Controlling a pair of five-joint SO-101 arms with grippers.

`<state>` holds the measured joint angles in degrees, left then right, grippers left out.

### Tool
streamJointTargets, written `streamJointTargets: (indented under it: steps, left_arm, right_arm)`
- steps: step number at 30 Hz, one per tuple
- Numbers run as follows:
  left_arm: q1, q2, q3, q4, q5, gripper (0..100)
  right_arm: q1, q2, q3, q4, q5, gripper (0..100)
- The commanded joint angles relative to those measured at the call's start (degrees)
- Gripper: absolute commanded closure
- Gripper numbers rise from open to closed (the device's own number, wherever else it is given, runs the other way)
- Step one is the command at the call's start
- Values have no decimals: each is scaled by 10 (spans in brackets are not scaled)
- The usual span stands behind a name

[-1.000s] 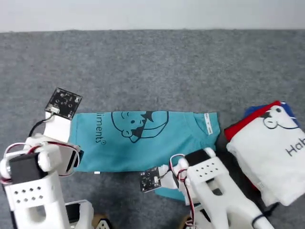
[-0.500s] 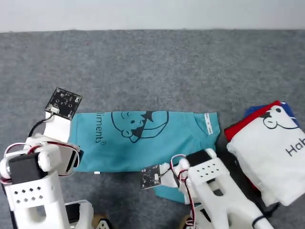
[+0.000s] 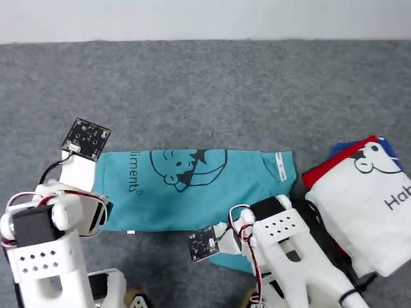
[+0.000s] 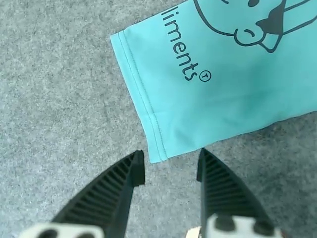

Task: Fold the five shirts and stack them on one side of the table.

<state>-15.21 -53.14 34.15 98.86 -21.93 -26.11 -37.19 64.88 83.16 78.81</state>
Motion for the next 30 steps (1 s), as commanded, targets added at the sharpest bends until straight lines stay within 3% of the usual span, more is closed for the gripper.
streamJointTargets:
  steps: [1, 8, 14, 20, 25, 30]
  left_arm:
    - [1, -6, -2, -6, -6, 820]
    - [1, -6, -1, -10, -6, 820]
    - [1, -6, -1, -10, -6, 820]
    - [1, -6, -1, -10, -6, 820]
    - [1, -6, -1, -10, -6, 820]
    - [1, -6, -1, -10, -6, 820]
  right_arm:
    - [0, 2, 40, -21, 10, 921]
    - [1, 2, 93, -106, 10, 831]
    - [1, 3, 95, -108, 12, 831]
    - [1, 3, 104, -114, 12, 995]
    - [4, -2, 170, -219, 8, 988]
    - [4, 0, 158, -216, -18, 989]
